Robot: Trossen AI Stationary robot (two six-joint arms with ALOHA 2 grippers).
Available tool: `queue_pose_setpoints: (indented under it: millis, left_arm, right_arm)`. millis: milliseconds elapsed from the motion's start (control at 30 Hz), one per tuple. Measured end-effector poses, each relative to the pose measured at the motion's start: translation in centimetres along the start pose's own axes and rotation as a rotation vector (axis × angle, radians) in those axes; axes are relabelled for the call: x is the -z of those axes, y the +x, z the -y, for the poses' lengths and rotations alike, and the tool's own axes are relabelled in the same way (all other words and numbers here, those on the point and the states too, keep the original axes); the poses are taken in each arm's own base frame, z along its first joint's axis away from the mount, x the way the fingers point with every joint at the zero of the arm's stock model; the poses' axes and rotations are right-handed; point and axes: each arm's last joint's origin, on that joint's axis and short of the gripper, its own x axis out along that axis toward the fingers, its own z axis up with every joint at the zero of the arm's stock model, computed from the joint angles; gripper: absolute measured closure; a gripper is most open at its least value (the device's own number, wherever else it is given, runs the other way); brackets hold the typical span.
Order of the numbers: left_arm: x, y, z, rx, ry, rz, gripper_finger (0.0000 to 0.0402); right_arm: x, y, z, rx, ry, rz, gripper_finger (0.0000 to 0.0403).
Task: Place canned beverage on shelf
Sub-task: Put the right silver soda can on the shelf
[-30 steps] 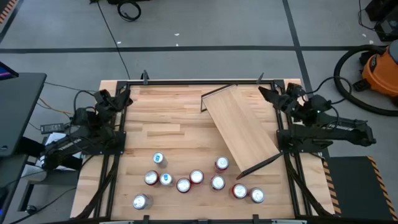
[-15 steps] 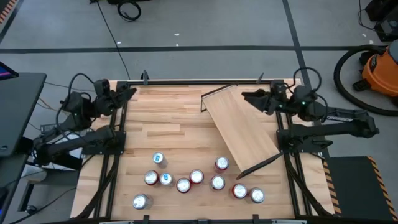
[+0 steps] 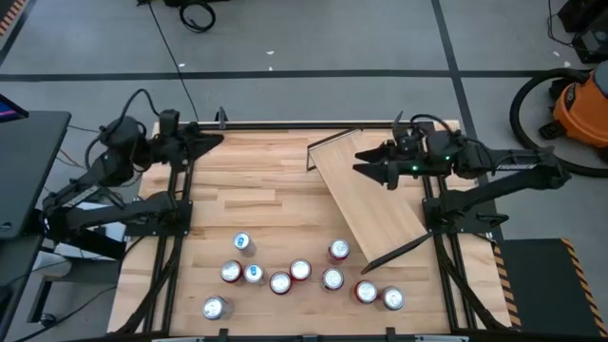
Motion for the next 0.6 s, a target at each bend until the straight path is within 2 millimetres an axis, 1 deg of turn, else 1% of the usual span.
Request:
queue_pose_setpoints:
  millis: [167,267,367,500,600]
  left_arm:
    - [0.2,0.8,0.2,-0.045,0.076,-0.130,0.0308]
    - [0.5,1.1,-0.1,-0.050,0.101,-0.154,0.0308]
    - [0.7,1.2,-0.3,-0.062,0.125,-0.174,0.0308]
    - [0.7,1.3,-0.3,-0.066,0.075,-0.172,0.0308]
    - [0.7,1.3,-0.2,-0.054,0.035,-0.164,0.0308]
  right_arm:
    - [0.6,0.3,-1.9,0.067,0.041,-0.179,0.0055]
    - [1.0,0.3,-3.3,0.083,0.061,-0.275,0.0055]
    - [1.3,0.5,-4.9,0.068,0.066,-0.332,0.0055]
    - [1.9,1.8,-6.5,0.080,0.020,-0.405,0.0055]
    - [2.9,3.2,-7.2,0.114,-0.060,-0.509,0.0055]
